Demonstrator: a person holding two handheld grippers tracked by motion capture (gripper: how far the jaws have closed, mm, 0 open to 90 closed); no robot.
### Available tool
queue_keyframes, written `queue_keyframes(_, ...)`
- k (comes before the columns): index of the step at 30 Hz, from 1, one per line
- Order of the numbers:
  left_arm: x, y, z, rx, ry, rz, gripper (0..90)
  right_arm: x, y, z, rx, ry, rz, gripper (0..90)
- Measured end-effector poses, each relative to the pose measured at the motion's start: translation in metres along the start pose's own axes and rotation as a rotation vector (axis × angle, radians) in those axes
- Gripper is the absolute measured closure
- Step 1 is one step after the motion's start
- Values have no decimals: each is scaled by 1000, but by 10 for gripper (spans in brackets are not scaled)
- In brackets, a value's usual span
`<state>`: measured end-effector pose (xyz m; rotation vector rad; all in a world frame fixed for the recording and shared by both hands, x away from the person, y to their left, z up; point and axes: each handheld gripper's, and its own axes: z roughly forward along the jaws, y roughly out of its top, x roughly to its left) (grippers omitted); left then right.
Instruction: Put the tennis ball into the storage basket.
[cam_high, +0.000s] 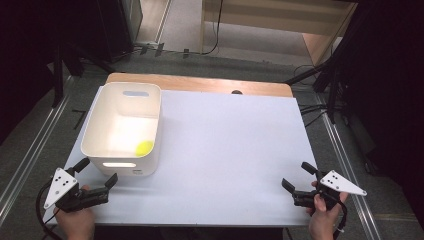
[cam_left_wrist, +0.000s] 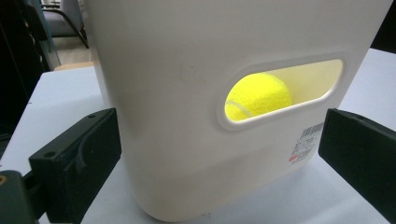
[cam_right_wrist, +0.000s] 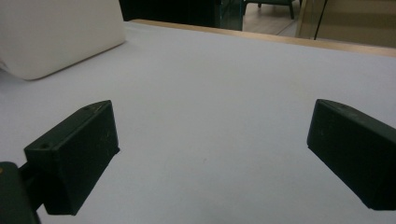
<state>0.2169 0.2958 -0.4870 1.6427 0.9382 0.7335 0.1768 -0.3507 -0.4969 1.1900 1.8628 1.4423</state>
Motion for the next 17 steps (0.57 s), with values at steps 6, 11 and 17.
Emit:
queue_keyframes(6, 0, 0, 0, -7, -6, -10, 0, -2, -7, -8, -16, -16, 8, 7)
queue_keyframes(11, 1, 0, -1, -7, -9, -12, 0, -3, -10, -8, -7, -48, 13, 7)
queue_keyframes(17, 2, 0, -1, -7, -8, -18, 0, -3, -12, 1, 77, -92, 45, 7)
